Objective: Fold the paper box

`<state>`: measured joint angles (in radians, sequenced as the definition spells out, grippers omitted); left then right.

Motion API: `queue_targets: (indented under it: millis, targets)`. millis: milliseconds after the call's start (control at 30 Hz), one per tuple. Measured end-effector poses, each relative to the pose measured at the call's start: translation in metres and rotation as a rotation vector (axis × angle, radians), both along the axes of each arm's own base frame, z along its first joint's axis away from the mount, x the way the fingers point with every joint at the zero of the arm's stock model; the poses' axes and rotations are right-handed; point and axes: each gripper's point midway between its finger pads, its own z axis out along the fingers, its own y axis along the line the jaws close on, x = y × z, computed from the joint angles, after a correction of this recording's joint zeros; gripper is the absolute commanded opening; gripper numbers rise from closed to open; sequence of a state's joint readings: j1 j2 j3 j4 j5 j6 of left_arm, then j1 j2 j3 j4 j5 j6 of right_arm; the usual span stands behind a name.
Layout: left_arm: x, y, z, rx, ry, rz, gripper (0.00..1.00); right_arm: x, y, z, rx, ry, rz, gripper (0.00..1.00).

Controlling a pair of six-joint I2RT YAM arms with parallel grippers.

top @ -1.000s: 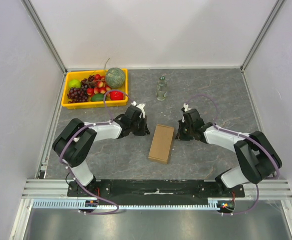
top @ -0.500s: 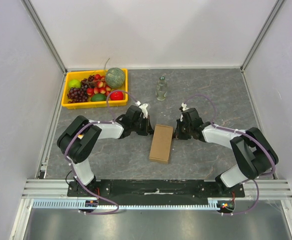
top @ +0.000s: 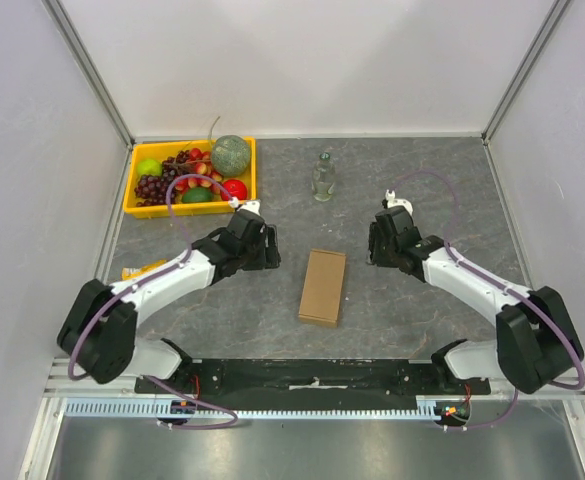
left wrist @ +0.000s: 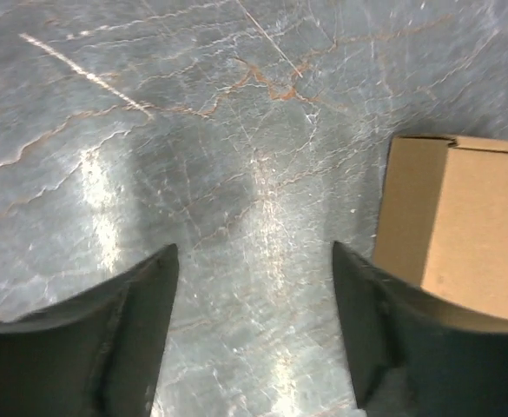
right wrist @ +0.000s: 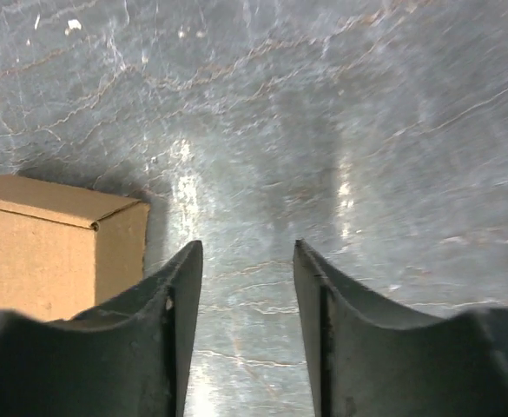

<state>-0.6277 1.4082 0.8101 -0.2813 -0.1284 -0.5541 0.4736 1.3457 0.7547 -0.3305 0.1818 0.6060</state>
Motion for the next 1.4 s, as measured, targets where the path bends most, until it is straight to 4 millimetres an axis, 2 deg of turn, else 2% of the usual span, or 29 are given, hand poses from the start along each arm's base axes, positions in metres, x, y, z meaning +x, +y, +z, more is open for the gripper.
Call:
queue_targets:
  millis: [67,100,267,433,600,733,933,1067,1200,1400]
  targets:
    - [-0.002,0.006,0.014,-0.008,-0.026,0.019,0.93,0.004,-0.005,0.012,-0.017,-0.035,-0.014,0.82]
    - [-0.004,0.009,0.020,-0.010,-0.038,0.027,0.93,0.005,-0.007,0.018,-0.025,-0.051,-0.016,0.87]
    - [-0.010,0.035,0.044,0.019,-0.111,0.112,0.95,0.013,-0.017,0.043,-0.047,-0.126,-0.064,0.98]
    - [-0.012,0.059,0.059,0.071,-0.164,0.185,0.96,0.022,-0.024,0.066,-0.036,-0.204,-0.136,0.98]
    - [-0.020,0.077,0.048,0.159,-0.129,0.215,0.97,0.026,-0.024,0.079,0.007,-0.264,-0.173,0.98]
    - [-0.025,0.083,0.047,0.185,-0.119,0.222,0.98,0.022,-0.026,0.078,0.041,-0.312,-0.180,0.98]
    - [-0.034,0.091,0.063,0.125,-0.194,0.236,0.98,0.014,-0.037,0.085,0.083,-0.421,-0.209,0.98]
    - [-0.039,0.096,0.076,0.070,-0.260,0.249,0.98,0.012,-0.041,0.102,0.112,-0.498,-0.223,0.98]
    - [-0.045,0.100,0.081,0.014,-0.320,0.258,0.98,0.015,-0.042,0.114,0.113,-0.547,-0.216,0.98]
    - [-0.054,0.107,0.079,-0.032,-0.366,0.265,0.98,0.020,-0.040,0.107,0.064,-0.541,-0.169,0.98]
